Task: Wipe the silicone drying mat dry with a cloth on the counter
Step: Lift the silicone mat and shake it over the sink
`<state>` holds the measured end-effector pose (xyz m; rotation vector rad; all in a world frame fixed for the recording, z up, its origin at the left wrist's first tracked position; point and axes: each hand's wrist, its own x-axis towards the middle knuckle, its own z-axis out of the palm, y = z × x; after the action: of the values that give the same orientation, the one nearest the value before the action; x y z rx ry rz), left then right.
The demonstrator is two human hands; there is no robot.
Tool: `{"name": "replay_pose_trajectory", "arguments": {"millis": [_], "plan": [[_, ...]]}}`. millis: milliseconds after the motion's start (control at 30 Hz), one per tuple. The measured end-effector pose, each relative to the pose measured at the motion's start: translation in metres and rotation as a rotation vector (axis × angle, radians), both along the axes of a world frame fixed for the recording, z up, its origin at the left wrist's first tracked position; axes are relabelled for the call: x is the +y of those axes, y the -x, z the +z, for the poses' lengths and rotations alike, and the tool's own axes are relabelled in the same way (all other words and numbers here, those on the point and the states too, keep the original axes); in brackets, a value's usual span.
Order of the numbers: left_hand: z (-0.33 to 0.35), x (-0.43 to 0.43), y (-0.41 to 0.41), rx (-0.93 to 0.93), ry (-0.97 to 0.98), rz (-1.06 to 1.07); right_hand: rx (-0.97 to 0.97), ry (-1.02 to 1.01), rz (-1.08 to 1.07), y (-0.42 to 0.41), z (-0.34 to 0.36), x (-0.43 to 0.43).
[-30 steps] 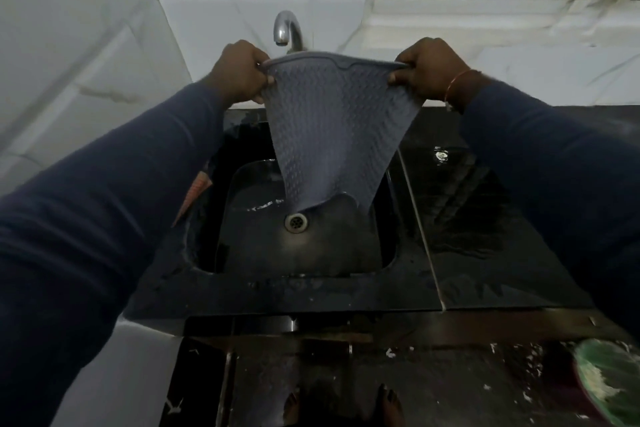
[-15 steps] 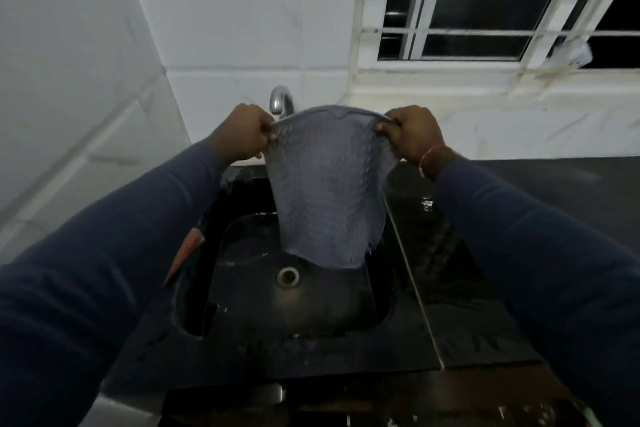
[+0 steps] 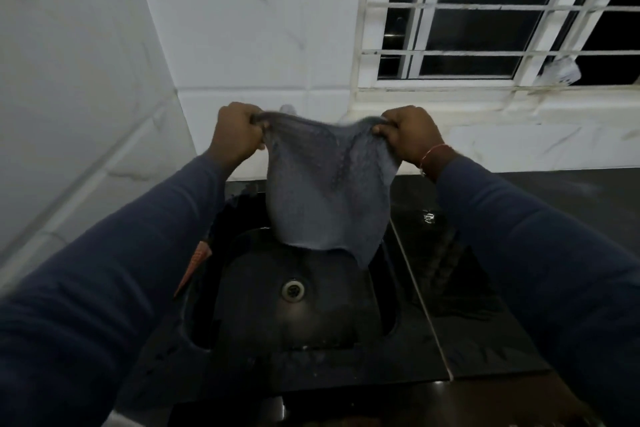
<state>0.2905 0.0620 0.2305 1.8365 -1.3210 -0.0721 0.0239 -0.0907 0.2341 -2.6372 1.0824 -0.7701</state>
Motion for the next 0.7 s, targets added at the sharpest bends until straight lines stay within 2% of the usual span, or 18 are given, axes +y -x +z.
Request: {"name": "replay_pose_trajectory", "arguments": {"millis": [167, 233, 367, 467, 567, 700], "plan": [[0.015, 0.0, -0.002, -0.157, 0.114, -0.029, -0.03, 0.071, -0.038, 0.003, 0.01, 0.01], [0.022, -0.002, -0.002, -0.221, 0.01, -0.049, 0.024, 0.105, -0.049, 0.002, 0.012, 0.012], [0.023, -0.006, -0.001, -0.178, -0.018, -0.027, -0.001, 0.105, -0.09, 0.013, 0.01, 0.016], [0.019, -0.014, 0.005, -0.039, -0.026, -0.038, -0.078, 0.085, -0.115, 0.03, 0.007, 0.014], [0.028, -0.032, 0.023, 0.026, -0.054, -0.058, -0.093, -0.09, -0.095, 0.058, 0.009, 0.012], [0.05, -0.074, 0.08, -0.236, -0.103, -0.076, -0.096, -0.339, -0.109, 0.111, -0.013, 0.011]]}}
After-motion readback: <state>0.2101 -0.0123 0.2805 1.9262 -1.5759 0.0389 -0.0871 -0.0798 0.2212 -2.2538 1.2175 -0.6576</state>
